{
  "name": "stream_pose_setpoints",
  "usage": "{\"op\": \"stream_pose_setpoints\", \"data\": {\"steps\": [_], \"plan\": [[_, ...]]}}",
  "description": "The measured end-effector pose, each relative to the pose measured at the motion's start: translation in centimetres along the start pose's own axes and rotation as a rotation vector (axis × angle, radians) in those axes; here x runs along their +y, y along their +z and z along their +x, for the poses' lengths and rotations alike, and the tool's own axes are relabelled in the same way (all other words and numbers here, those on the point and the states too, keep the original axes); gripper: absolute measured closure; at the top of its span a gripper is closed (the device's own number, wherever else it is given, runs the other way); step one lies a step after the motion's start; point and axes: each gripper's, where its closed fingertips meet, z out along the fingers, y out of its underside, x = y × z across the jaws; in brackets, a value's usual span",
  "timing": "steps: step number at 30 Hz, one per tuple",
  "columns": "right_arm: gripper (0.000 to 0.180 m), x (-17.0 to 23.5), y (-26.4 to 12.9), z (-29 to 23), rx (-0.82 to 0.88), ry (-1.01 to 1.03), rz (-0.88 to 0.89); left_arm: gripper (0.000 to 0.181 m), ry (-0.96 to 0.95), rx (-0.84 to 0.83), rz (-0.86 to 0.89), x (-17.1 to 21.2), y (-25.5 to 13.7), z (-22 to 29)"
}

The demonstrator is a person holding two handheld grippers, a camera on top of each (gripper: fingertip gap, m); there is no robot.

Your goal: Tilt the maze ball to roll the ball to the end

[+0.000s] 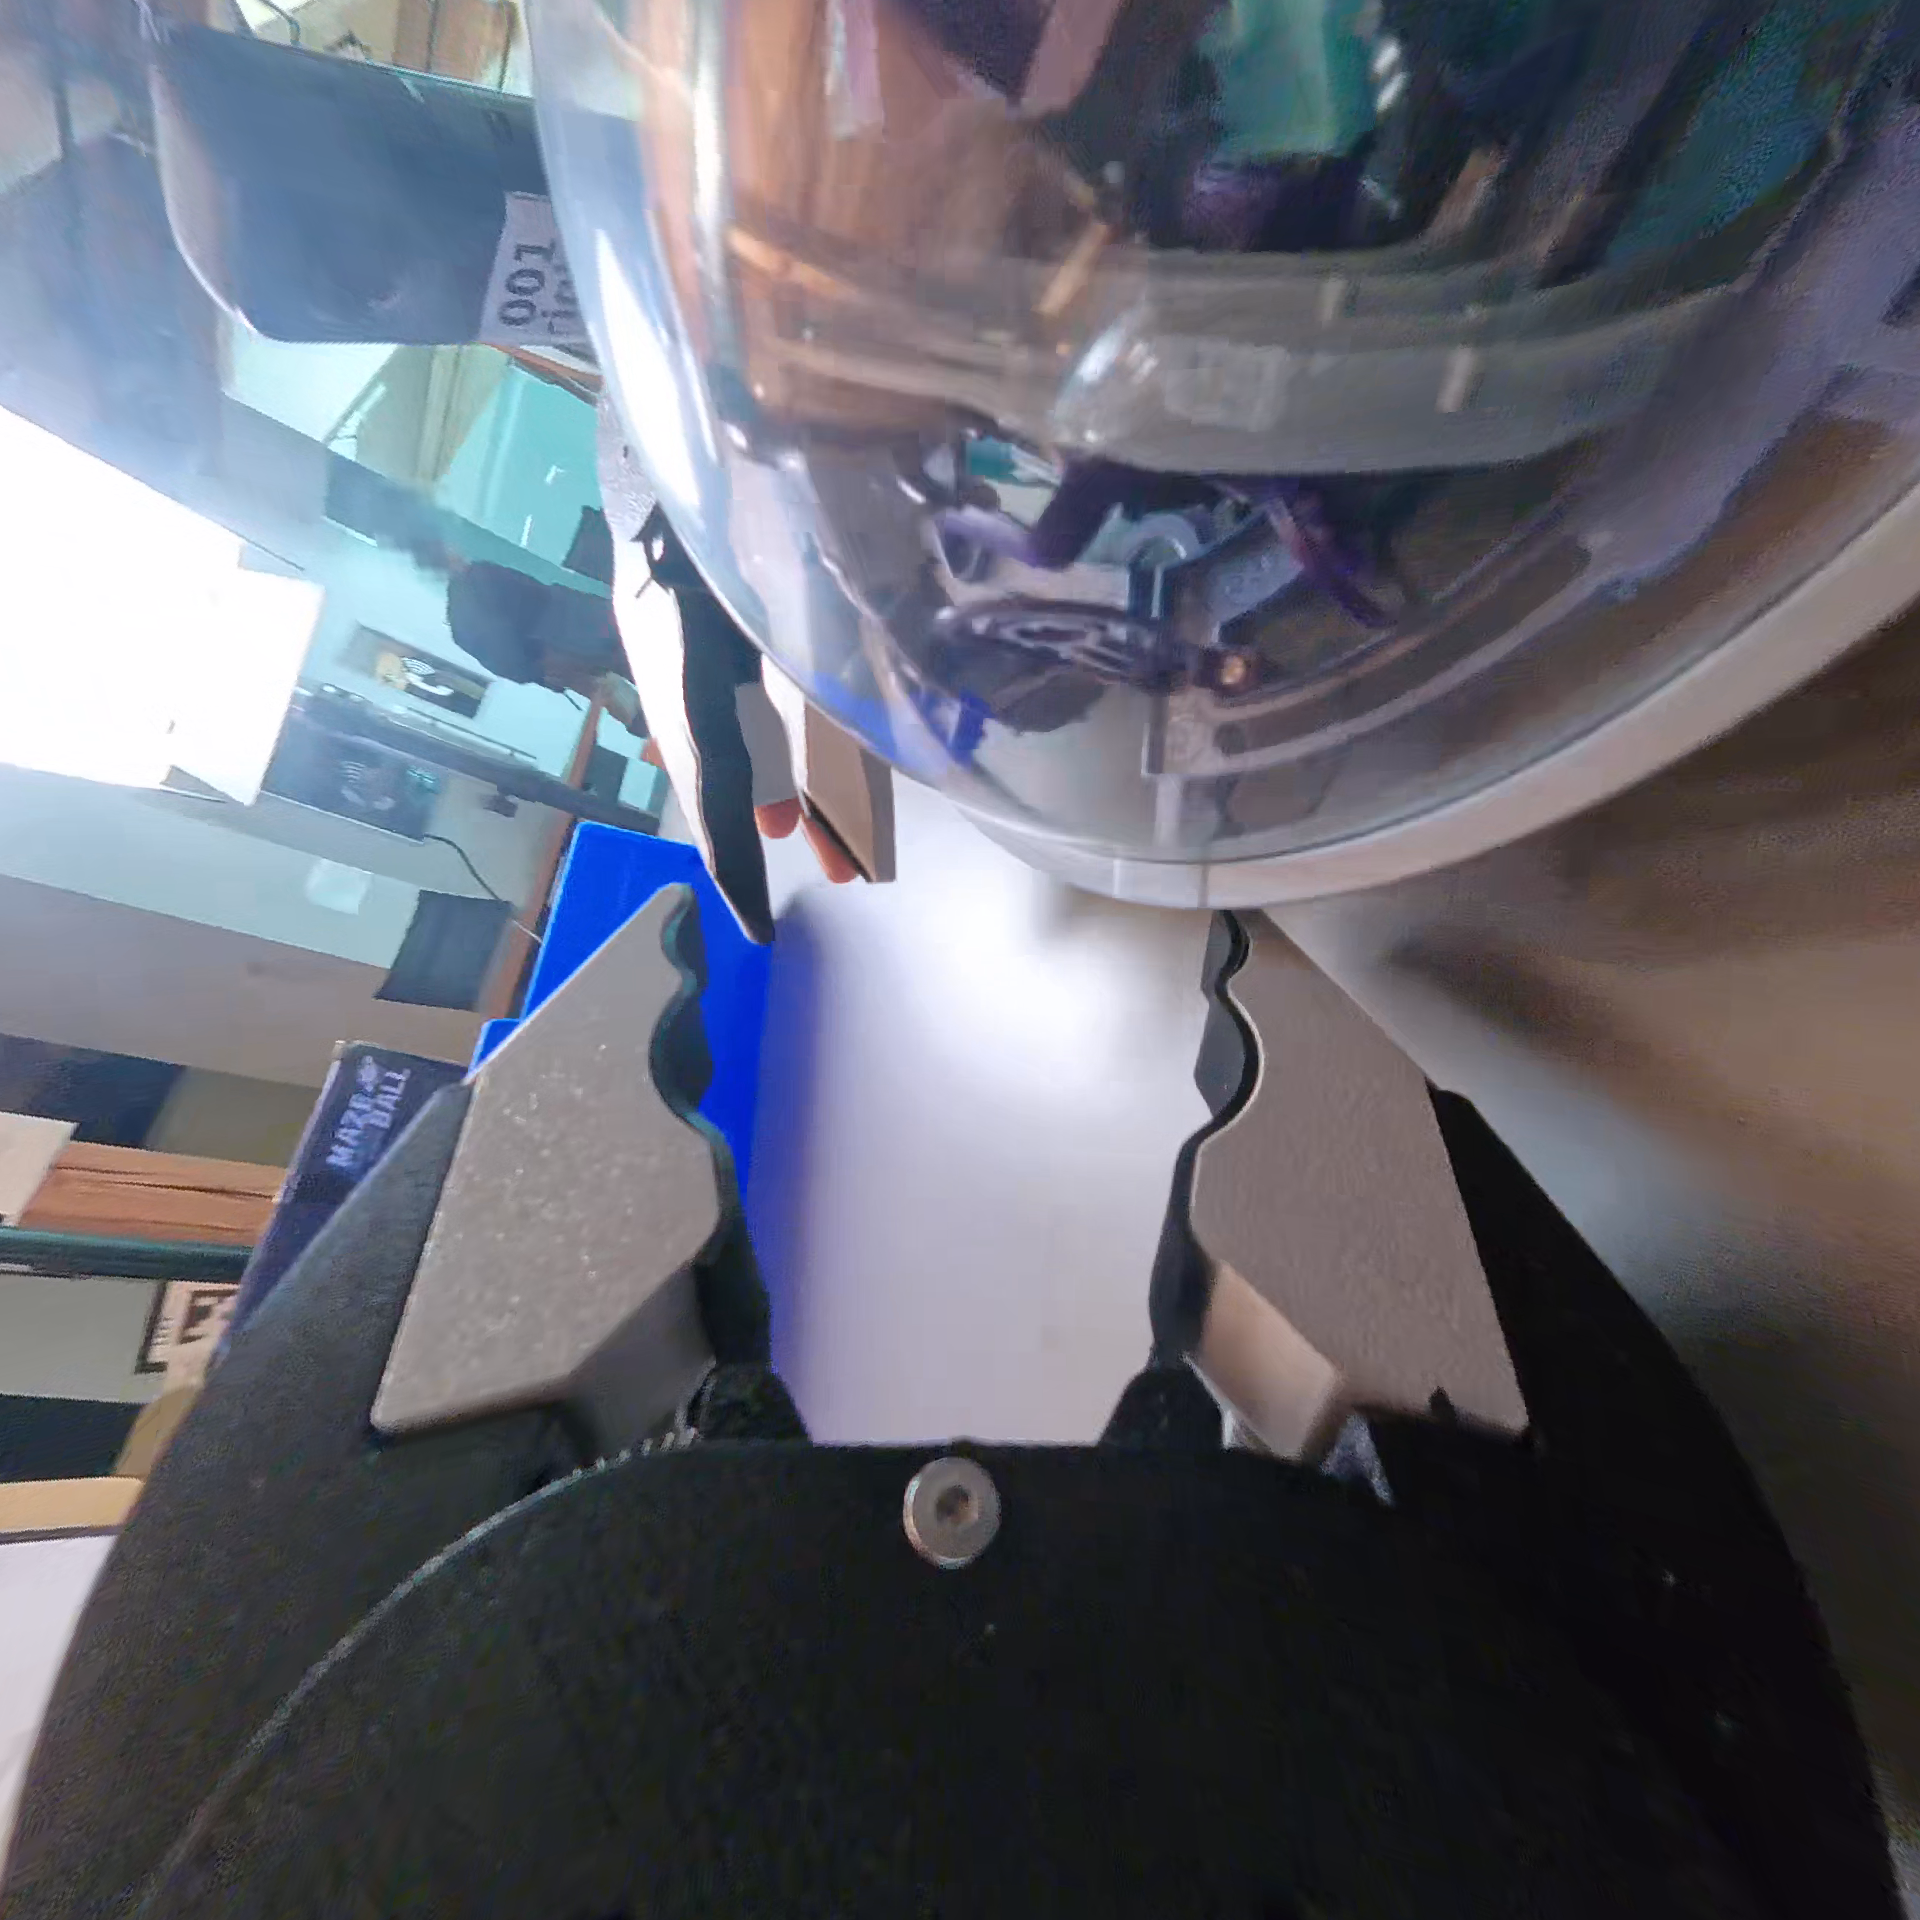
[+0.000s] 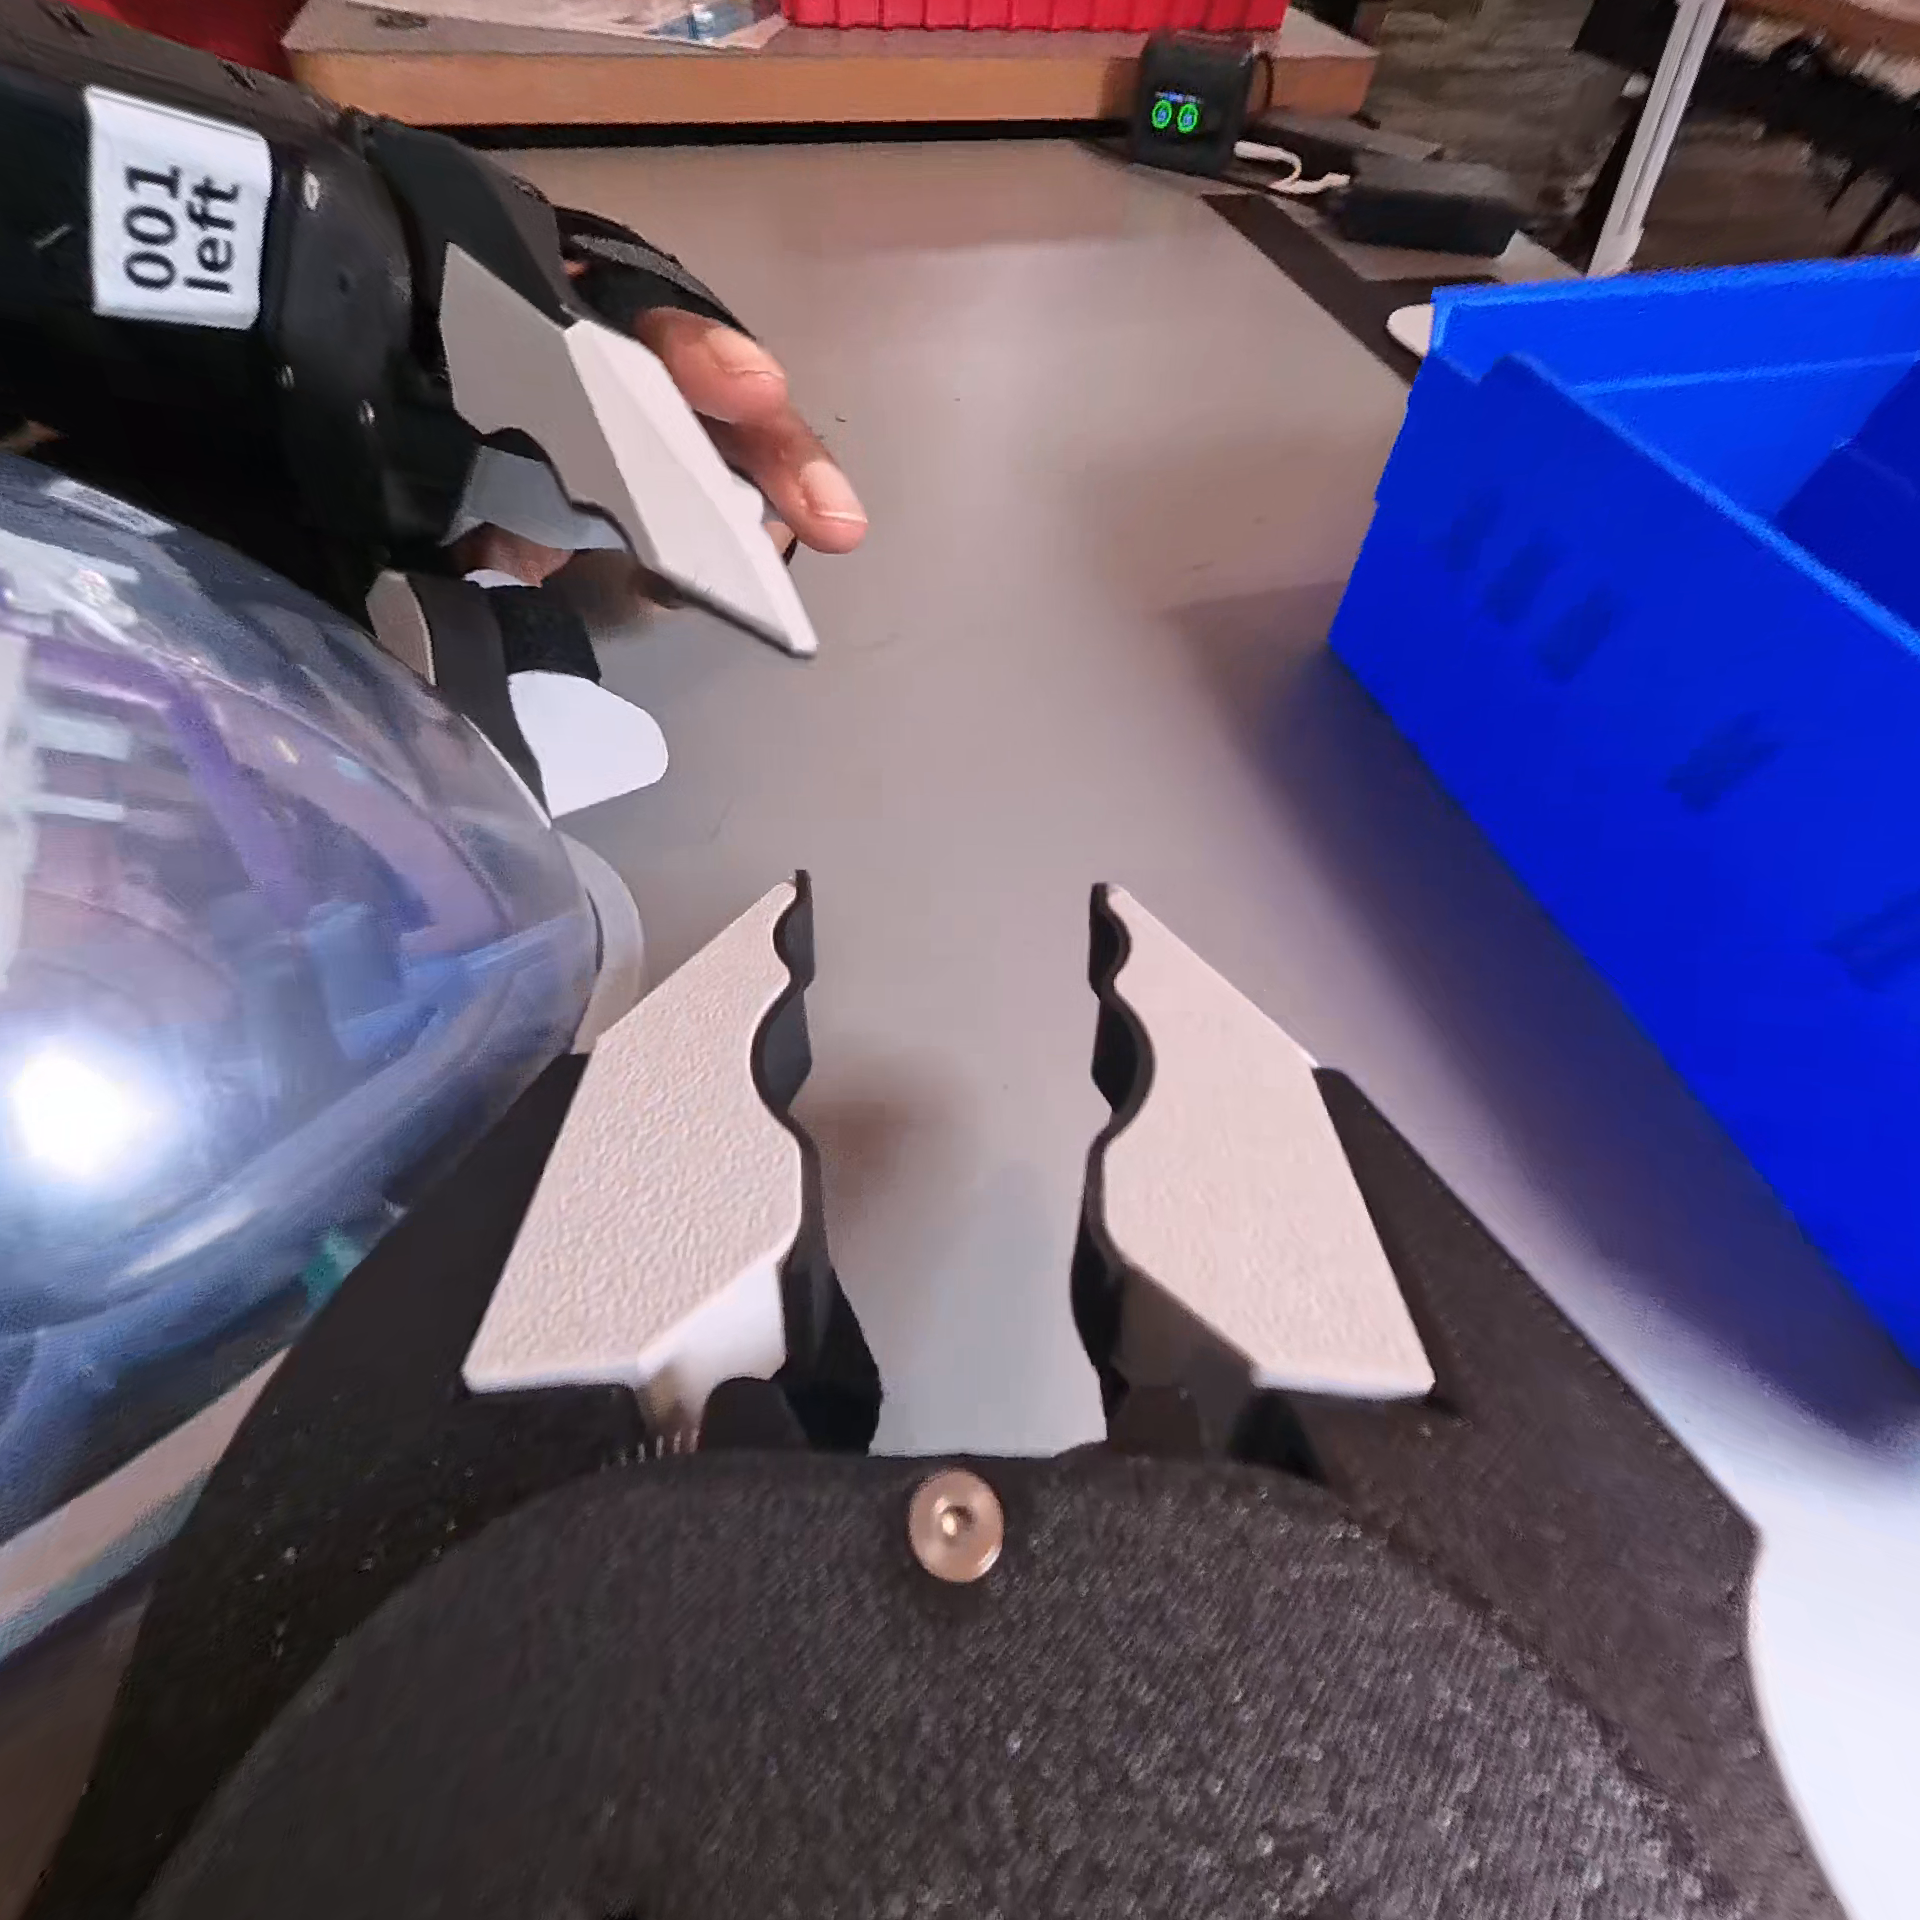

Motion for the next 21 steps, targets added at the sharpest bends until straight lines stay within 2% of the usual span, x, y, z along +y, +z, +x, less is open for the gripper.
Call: {"op": "stream_pose_setpoints", "data": {"steps": [3, 6, 8, 10, 12, 15, 16, 21], "plan": [[0.129, 0.3, 0.2, 0.1, -0.022, 0.038, -0.024, 0.085, -0.086, 0.003, -0.009, 1.2, -0.8, -1.0], [0.132, 0.3, 0.4, -0.1, -0.06, 0.074, -0.052, 0.087, -0.34, -0.026, 0.072, 1.3, -3.1, -4.7], [0.132, 0.3, 0.8, -0.3, -0.085, 0.091, -0.07, 0.087, -0.569, 0.045, 0.255, -2.0, -5.1, -7.5], [0.132, 0.4, 1.3, -0.7, -0.11, 0.108, -0.092, 0.078, -0.675, 0.183, 0.415, -7.0, -6.4, -8.6], [0.129, 0.5, 1.8, -1.3, -0.141, 0.115, -0.116, 0.062, -0.636, 0.324, 0.419, -10.5, -5.7, -6.6], [0.132, 0.5, 2.2, -2.1, -0.16, 0.131, -0.137, 0.04, -0.626, 0.602, 0.234, -10.0, -3.7, -0.1], [0.132, 0.5, 2.1, -2.1, -0.151, 0.135, -0.133, 0.036, -0.684, 0.623, 0.239, -9.8, -3.5, 0.5], [0.129, 0.1, -0.5, -1.7, -0.137, 0.215, -0.056, 0.037, -0.852, 0.506, 0.328, -8.5, -4.2, -0.1]]}}
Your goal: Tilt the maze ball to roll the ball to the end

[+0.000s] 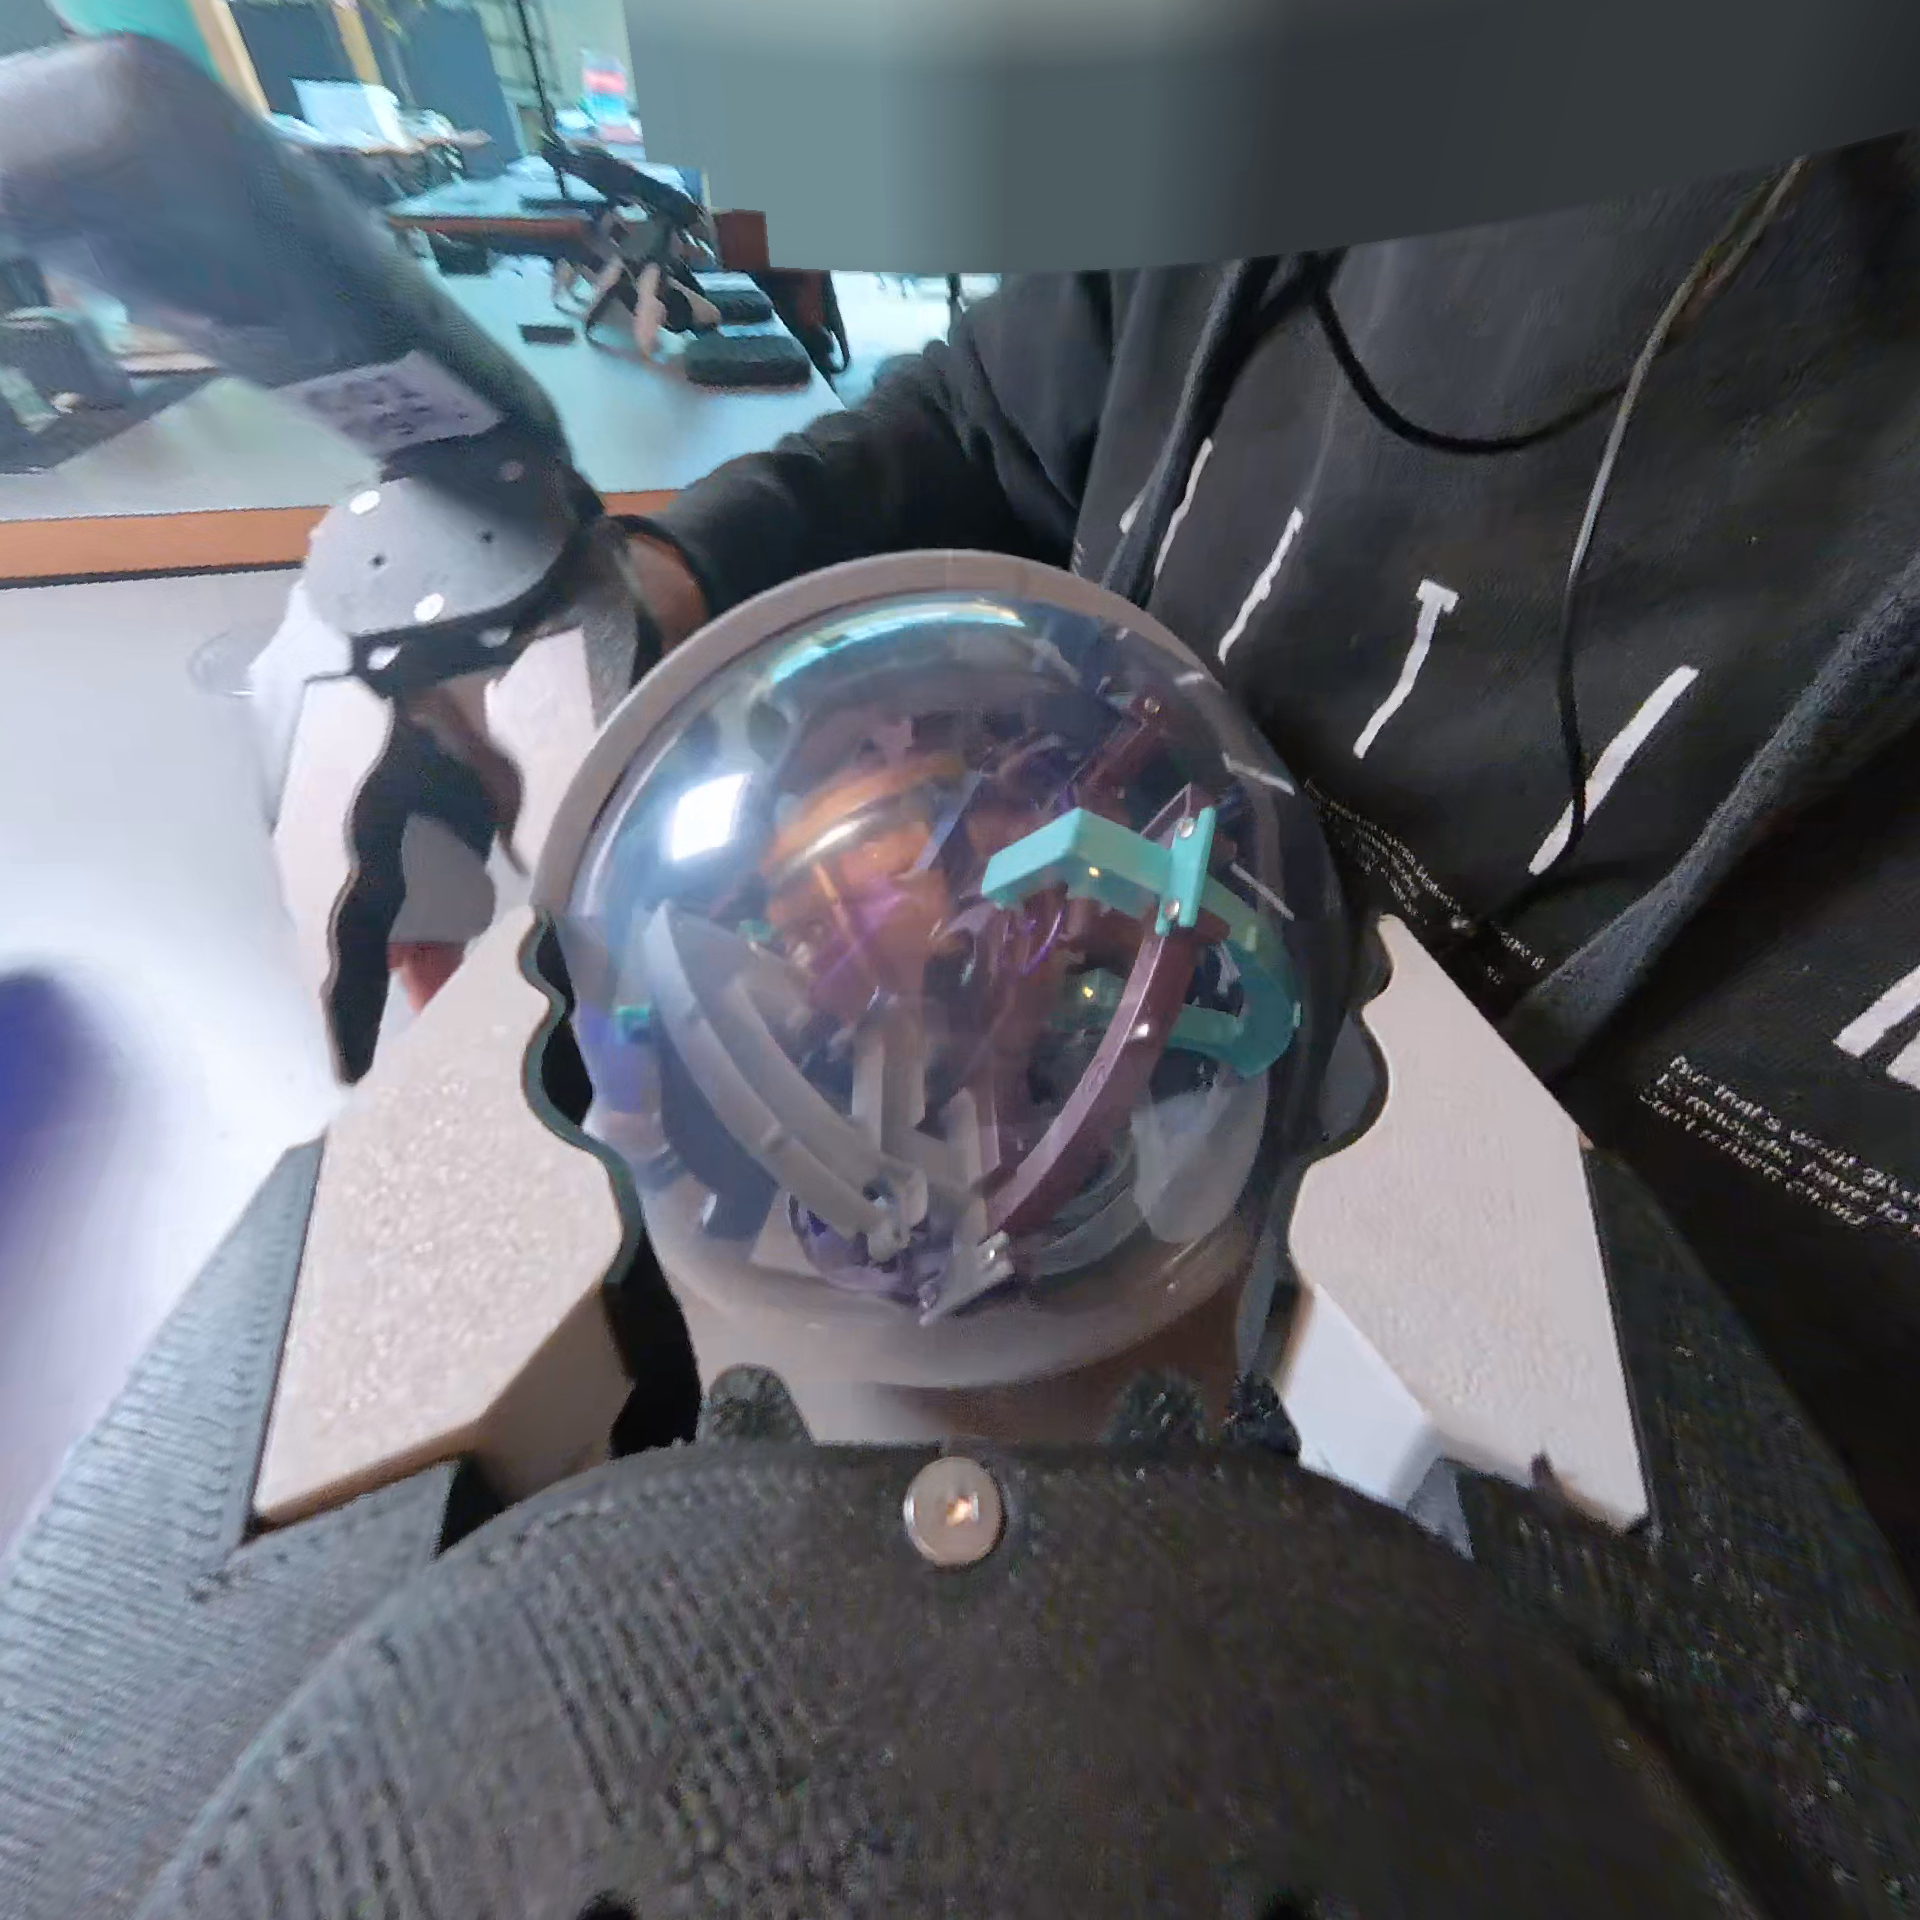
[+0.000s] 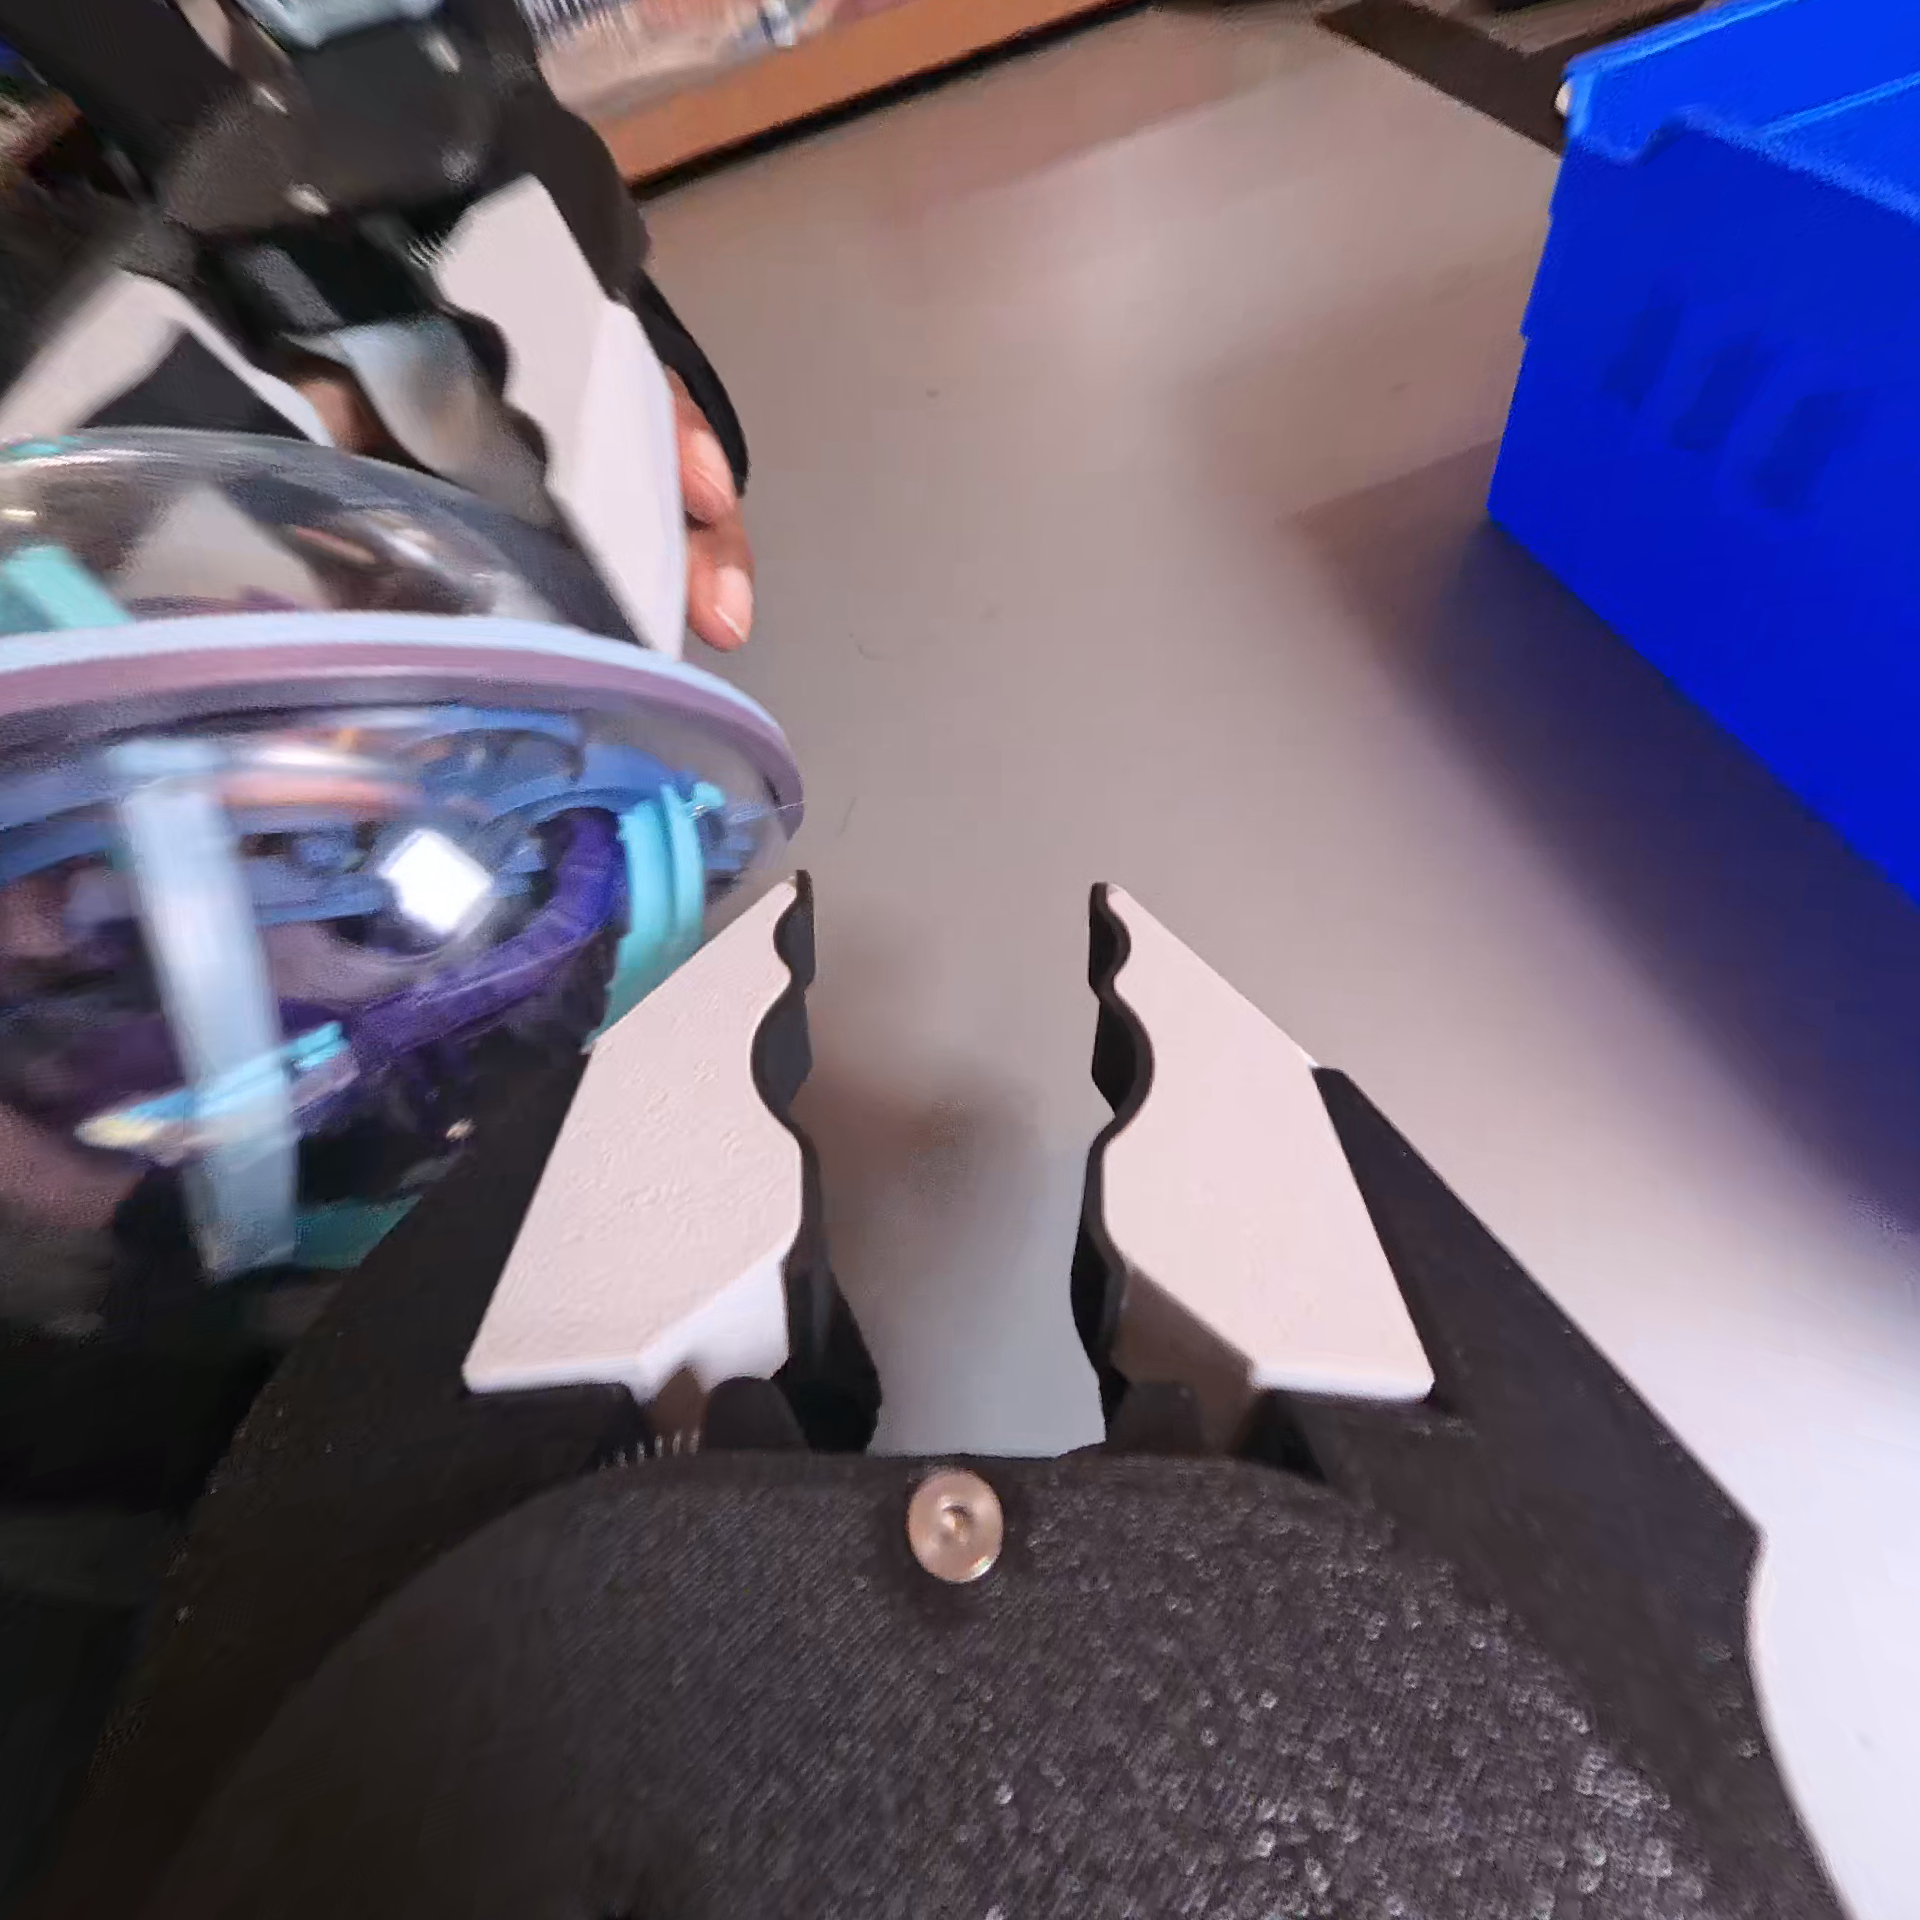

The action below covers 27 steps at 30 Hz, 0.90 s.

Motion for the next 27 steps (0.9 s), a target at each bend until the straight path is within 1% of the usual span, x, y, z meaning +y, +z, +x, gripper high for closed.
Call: {"op": "stream_pose_setpoints", "data": {"steps": [4, 7, 9, 13, 18, 20, 21, 25, 27], "plan": [[0.128, -0.5, -3.5, -1.1, -0.06, 0.01, 0.115, 0.039, -0.059, -0.048, 0.058, 0.1, -0.8, -0.5], [0.12, -0.1, -5.9, -3.0, -0.113, -0.05, 0.17, 0.04, -0.088, -0.077, 0.078, 0.2, -1.3, -1.0], [0.115, 0.7, -6.5, -4.4, -0.126, -0.1, 0.176, 0.041, -0.097, -0.093, 0.081, 0.5, -1.7, -1.3], [0.105, 1.8, -5.8, -6.2, -0.104, -0.199, 0.17, 0.042, -0.114, -0.121, 0.073, 1.1, -2.5, -1.9], [0.103, 1.3, -5.2, -6.7, -0.119, -0.249, 0.186, 0.042, -0.131, -0.127, 0.071, 1.5, -3.2, -2.2], [0.097, 1.4, -4.8, -7.5, -0.171, -0.265, 0.172, 0.043, -0.117, -0.136, 0.057, 1.7, -3.4, -2.2], [0.09, 1.7, -4.4, -7.7, -0.187, -0.277, 0.155, 0.043, -0.12, -0.139, 0.052, 1.9, -3.5, -2.3], [0.078, 2.1, -2.7, -7.1, -0.168, -0.344, 0.118, 0.044, -0.138, -0.146, 0.059, 2.2, -3.9, -2.5], [0.068, 2.3, -2.0, -7.1, -0.177, -0.371, 0.103, 0.044, -0.129, -0.146, 0.075, 2.1, -3.9, -2.5]]}}
